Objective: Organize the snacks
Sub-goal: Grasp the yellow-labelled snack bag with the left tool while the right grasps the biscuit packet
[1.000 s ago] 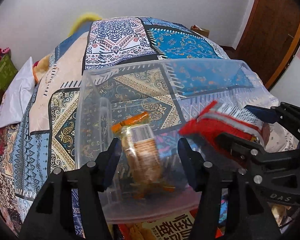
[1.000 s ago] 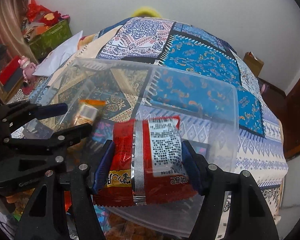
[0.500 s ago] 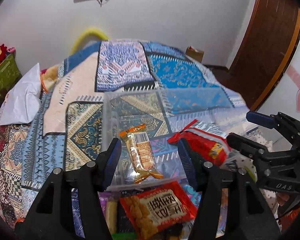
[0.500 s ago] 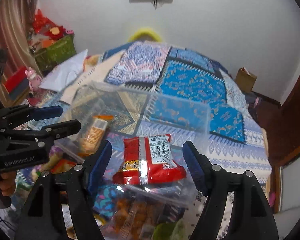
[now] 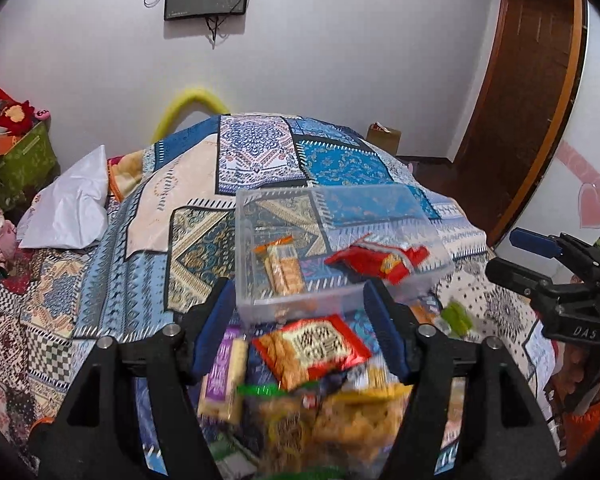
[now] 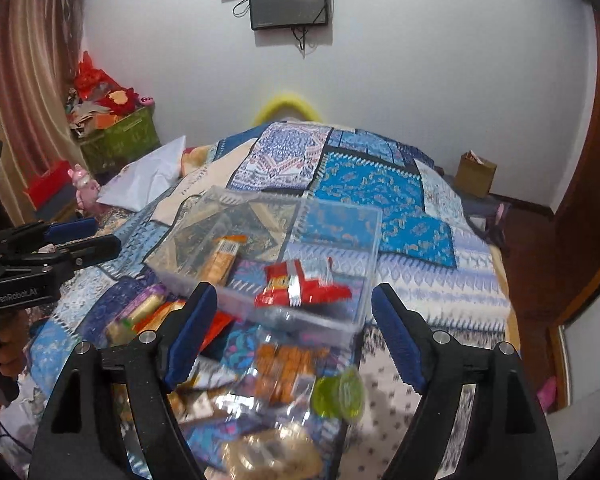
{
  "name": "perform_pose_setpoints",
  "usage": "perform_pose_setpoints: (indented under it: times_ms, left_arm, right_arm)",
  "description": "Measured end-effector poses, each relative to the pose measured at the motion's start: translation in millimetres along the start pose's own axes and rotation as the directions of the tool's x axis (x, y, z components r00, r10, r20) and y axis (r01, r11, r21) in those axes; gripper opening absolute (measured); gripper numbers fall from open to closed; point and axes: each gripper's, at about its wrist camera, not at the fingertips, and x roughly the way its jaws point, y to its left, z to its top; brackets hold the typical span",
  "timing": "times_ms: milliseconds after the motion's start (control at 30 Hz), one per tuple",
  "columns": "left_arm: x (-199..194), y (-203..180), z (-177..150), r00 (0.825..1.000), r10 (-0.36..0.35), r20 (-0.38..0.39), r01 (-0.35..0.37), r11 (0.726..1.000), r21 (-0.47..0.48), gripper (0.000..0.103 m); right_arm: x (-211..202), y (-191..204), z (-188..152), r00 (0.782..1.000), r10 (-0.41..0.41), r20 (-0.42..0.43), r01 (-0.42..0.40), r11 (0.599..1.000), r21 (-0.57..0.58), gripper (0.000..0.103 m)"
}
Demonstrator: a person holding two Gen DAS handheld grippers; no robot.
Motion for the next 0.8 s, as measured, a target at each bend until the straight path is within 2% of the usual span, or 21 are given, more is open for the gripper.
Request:
perform_pose_setpoints:
  times_ms: [267,400,633,700,800]
  left_arm:
    - [-7,11,-54,0.996,0.007,-0.091,-0.011,0.999,-0.042,0.068]
    - [-6,21,-79,0.99,0.009,-0.14,-0.019,0.997,-0.075,0.068]
    - [-4,27,-112,0.983,0.024,-0.181,-0.042,0.994,-0.097,0.067]
    - [-1,26,-116,0.982,0.026,-0.188,-0.045,0.994,-0.095,0.057]
    - [3,23,-119,0.981,0.021,-0.192,-0.038,0.996,-0.083,0.054]
  right_arm:
    - [-12,3,-39,0.999,0.022,-0.043,-0.02,0.999,0.036,0.078]
    - [-11,4,-61,0.996,0.009,-0.086,-0.006,0.999,0.033,0.079]
    - [4,4,-94,0.985,0.01,-0.172,-0.002,0.999,0.049,0.08]
    - [9,6,-102,0.981,0.004,-0.193,0.006,0.999,0.048,0.08]
    - [16,9,-108,0.976,-0.004,-0.218,0.012,0.999,0.035,0.08]
